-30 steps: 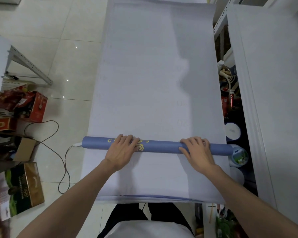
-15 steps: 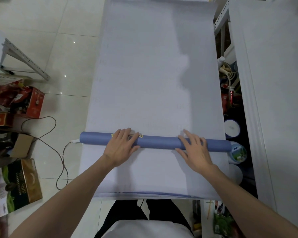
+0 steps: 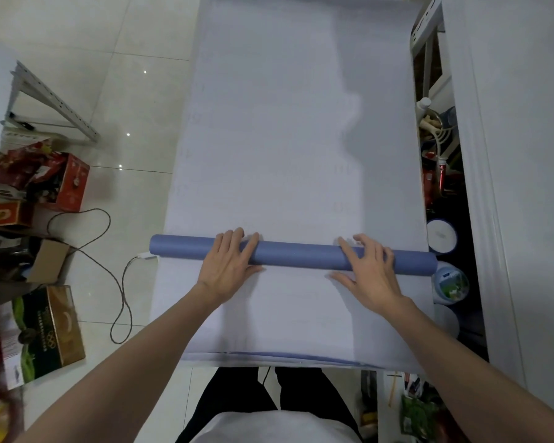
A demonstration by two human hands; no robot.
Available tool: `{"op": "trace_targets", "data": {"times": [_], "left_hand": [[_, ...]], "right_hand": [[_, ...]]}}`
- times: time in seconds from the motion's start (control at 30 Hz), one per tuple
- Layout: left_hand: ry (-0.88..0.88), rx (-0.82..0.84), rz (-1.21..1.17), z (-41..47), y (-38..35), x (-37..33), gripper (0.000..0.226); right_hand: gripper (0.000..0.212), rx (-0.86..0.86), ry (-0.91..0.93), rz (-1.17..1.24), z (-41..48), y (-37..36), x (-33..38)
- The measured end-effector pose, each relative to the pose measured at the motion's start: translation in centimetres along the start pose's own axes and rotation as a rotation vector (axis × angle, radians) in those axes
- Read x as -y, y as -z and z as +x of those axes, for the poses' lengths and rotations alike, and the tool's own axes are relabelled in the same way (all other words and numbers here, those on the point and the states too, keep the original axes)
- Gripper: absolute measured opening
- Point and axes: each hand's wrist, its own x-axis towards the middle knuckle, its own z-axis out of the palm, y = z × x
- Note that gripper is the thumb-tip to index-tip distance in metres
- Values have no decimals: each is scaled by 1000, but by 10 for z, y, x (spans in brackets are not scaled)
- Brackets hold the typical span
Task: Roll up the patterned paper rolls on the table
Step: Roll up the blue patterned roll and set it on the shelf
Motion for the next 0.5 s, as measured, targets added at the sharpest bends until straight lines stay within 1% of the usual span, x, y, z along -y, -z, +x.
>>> {"op": "trace_targets", "data": {"times": [0.03, 0.07, 0.13, 0.2, 0.23, 0.27, 0.33, 0.4, 0.43, 0.5], "left_hand": [[14, 7, -2, 1, 0, -2, 60], [26, 15, -10, 3, 0, -2, 57], [35, 30, -49, 5, 2, -2, 50], [18, 22, -100, 4, 1, 0, 43], [-3, 12, -110, 3, 0, 2, 41], [-31, -1, -104, 2, -2, 3, 44], [-88, -20, -39, 1, -4, 5, 55], [-84, -11, 53, 4, -4, 5, 63], [-70, -2, 85, 7, -2, 4, 62], [-57, 19, 106, 12, 1, 4, 56]], "right_hand": [[73, 3, 13, -21, 1, 0, 0], [72, -8, 23, -37, 3, 1, -1], [61, -49, 9, -58, 7, 5, -3], [46, -63, 17, -19, 7, 8, -5], [42, -61, 31, -2, 6, 8, -6], [42, -55, 47, 2, 4, 7, -6], [48, -34, 46, 9, 0, 3, -7], [61, 13, 6, 15, 2, 1, -6], [64, 29, -17, -1, 5, 2, -5], [60, 25, -37, -45, 11, 6, -1]]}}
